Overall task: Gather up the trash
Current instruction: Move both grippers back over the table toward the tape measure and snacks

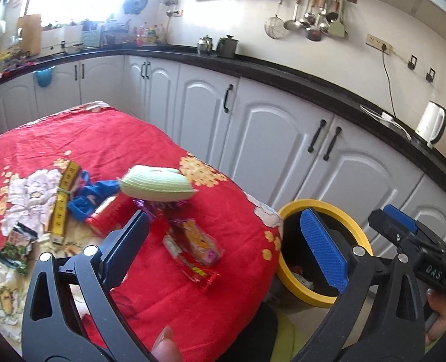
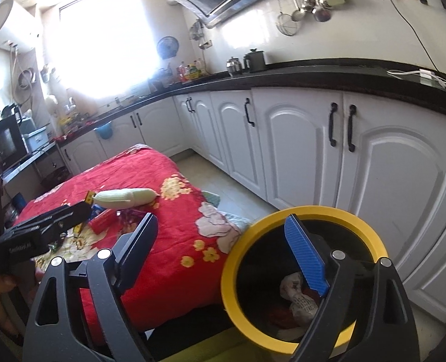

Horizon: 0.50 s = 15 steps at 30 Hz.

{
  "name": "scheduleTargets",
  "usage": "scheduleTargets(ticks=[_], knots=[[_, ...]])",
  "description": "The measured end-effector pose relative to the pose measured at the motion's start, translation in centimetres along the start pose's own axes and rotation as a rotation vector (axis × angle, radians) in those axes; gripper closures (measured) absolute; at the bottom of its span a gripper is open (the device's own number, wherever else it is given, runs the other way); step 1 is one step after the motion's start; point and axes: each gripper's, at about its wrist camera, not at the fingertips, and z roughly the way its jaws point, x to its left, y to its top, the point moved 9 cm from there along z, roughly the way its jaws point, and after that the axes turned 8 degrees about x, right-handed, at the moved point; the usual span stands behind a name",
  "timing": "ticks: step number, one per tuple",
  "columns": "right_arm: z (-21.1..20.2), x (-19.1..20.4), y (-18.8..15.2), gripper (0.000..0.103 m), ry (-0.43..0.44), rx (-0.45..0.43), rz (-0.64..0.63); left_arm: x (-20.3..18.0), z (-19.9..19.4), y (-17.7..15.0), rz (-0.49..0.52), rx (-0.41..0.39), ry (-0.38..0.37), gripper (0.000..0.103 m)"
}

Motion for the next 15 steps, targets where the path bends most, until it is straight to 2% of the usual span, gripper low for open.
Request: scheduleTargets(ticks=[15], knots=[[1.8,6.9,0.7,0.018,0.066,0.011,-0.130,6.8,-2.0,1.5,-0.083,-0.067,0.108,0.011]])
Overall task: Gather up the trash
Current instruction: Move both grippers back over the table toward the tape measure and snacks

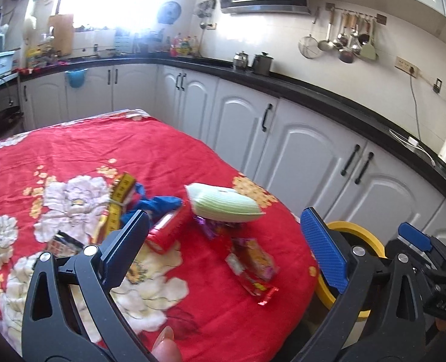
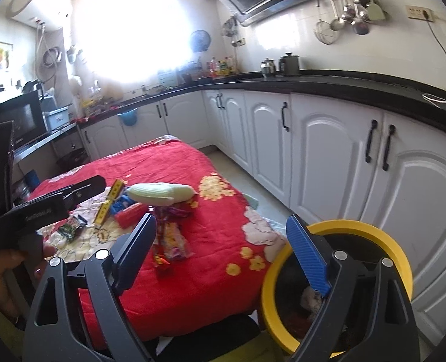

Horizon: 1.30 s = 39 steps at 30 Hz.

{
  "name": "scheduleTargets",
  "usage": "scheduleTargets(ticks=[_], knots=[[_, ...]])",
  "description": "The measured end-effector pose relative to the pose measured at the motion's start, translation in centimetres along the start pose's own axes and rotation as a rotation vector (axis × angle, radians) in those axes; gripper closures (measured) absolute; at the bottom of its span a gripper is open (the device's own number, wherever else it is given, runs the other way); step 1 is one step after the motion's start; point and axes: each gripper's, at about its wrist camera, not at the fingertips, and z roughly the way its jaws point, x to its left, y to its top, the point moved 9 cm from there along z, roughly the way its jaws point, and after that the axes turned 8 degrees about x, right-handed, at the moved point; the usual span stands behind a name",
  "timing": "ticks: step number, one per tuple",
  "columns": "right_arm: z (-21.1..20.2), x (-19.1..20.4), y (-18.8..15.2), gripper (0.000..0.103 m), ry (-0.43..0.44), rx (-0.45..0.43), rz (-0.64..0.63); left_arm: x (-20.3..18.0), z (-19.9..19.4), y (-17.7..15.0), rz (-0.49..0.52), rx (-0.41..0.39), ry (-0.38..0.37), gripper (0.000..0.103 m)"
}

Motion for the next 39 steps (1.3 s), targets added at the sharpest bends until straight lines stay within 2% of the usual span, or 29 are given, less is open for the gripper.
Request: scheduleTargets(ticks=[11,19,26,33,39], knots=[[2.7,4.5,0.9,0.016,0.047,0.030,-0.084,6.3,-0.3,0.6,-0.095,-0.011,0.091,0.011],[5.6,7.7,1.5,0.015,0.060,0.065,-0.184,10.7,-0.4,0.6,-0.125,-0.010,0.192,0.011],[9.3,9.7,1.9,0.015,0.046,0.117,-0.275,14.3,0.2,-0.2,-0.198,0.040,0.212,0.011],[12.7,11.4,1.9,0.014,0.011,0.166,-0.392,16.2,1.2,-1.5,-0.211,0.088,0.239,0.011],[15.1,11.3,2.1,0.013,-0.031,0.198,-0.423,18.4,3.1,-3.2,-0.238,0.175,0.242,0.011]])
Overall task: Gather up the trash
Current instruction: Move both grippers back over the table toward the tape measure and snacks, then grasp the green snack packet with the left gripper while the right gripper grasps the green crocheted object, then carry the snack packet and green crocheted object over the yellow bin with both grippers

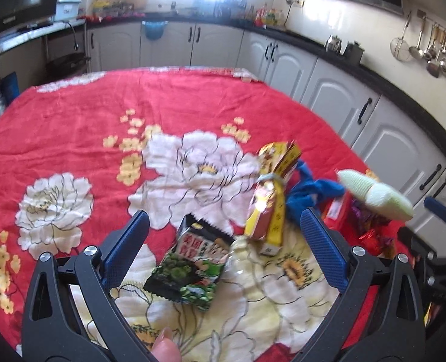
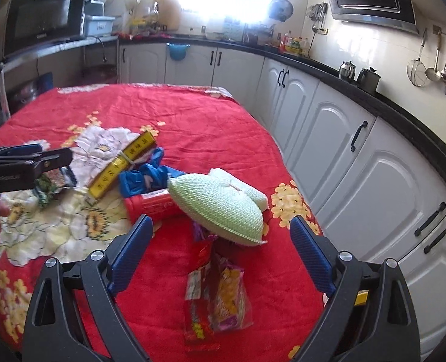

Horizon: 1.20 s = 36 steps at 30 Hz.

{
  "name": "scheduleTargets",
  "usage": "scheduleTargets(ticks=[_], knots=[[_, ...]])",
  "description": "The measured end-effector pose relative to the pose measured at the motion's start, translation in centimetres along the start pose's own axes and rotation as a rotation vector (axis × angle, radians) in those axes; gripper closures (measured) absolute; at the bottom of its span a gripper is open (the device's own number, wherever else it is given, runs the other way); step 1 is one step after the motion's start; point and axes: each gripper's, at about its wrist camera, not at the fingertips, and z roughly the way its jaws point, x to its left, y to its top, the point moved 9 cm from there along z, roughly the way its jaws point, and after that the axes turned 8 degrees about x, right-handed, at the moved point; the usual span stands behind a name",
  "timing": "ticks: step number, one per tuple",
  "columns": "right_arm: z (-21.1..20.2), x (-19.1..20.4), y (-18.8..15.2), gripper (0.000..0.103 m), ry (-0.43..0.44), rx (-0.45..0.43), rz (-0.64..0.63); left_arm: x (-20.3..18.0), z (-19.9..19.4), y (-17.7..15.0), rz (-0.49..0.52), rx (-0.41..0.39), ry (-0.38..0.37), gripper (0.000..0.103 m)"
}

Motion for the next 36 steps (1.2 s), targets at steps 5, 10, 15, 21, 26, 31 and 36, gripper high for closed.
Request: scheduleTargets(ticks=[5,10,15,21,26,31,36], knots=[[1.4,0.3,0.4,0.014,-0.028,0.020,-0.052,0.5,1.3,-0.7,-0.003,0.049,-0.006,0.011],[2.7,0.7,0.4,0.014,-0.044,0.043,-0.087,0.4,2.3,-1.5,-0.003,0.079,-0.009,0.016],[3.6,0.8,0.5,0.017,-0.073,0.053,-0.113,0.2,3.1,-2.1,0.000,0.108,-0.005,0.039],[4.7,0.4,0.4,0.029,-0.077,0.075,-0.099,0.2,3.8,-2.7,0.003,0.137,-0.025,0.060],[5.1,0.2,0.2,0.051,-0.066,0.090,-0.084,0.8,3.9,-2.7,-0.030,0.143,-0.054,0.071],[4.5,-0.5,0.4,0.057,-0.052,0.058,-0.038,1.0,3.6,-2.8,-0.044,0.142,-0.072,0.079],[3.2,-1.9,0.6,0.061,-0.019,0.017,0.039,1.0,3.4,-2.7,-0.049,0.139,-0.084,0.082]])
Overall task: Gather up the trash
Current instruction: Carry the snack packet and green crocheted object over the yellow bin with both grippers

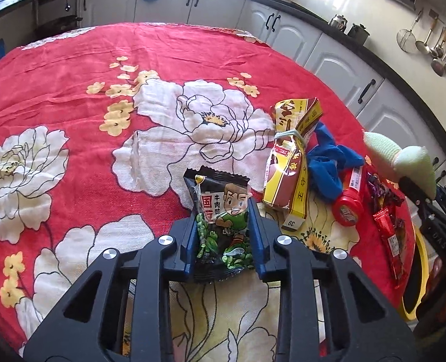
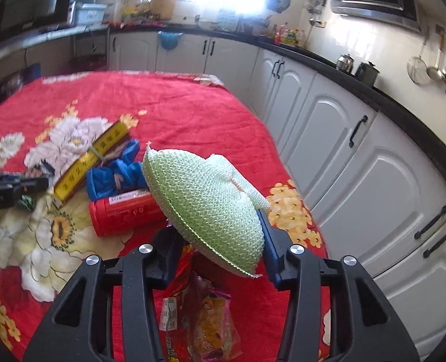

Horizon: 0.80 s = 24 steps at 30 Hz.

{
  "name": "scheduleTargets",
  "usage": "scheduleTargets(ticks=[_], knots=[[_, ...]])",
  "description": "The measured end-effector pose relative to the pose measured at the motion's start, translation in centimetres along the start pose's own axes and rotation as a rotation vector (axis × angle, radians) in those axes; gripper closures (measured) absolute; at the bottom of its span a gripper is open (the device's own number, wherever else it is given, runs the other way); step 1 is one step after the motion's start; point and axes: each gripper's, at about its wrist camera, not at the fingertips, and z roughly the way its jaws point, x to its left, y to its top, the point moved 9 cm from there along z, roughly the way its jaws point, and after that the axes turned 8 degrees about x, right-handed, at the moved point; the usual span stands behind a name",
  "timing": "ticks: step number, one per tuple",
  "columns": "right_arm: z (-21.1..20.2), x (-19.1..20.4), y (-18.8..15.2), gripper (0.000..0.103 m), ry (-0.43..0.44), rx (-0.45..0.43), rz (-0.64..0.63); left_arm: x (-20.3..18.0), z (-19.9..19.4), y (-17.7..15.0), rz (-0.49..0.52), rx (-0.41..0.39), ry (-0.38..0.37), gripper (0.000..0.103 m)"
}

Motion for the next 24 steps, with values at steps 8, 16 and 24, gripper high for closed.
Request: scheduleTargets(ticks=[8,16,24], knots=[[-2.6,-2.3,-0.4,0.062,0.026,-0.047,0.089,-0.7,-1.5,0.5,0.007,-0.046,-0.007,0.083],[-5.6,-3.7,-1.8,0.062,0.067,-0.086,0.155,-2.7,-3.6,1.1,0.037,-0.101,-0.039,0.083],[-8.4,-5.0,-3.6,0.062,0.093,-0.107,0.208,-6.5,-5.7,1.0,0.107,-0.151,-0.093,0.083]])
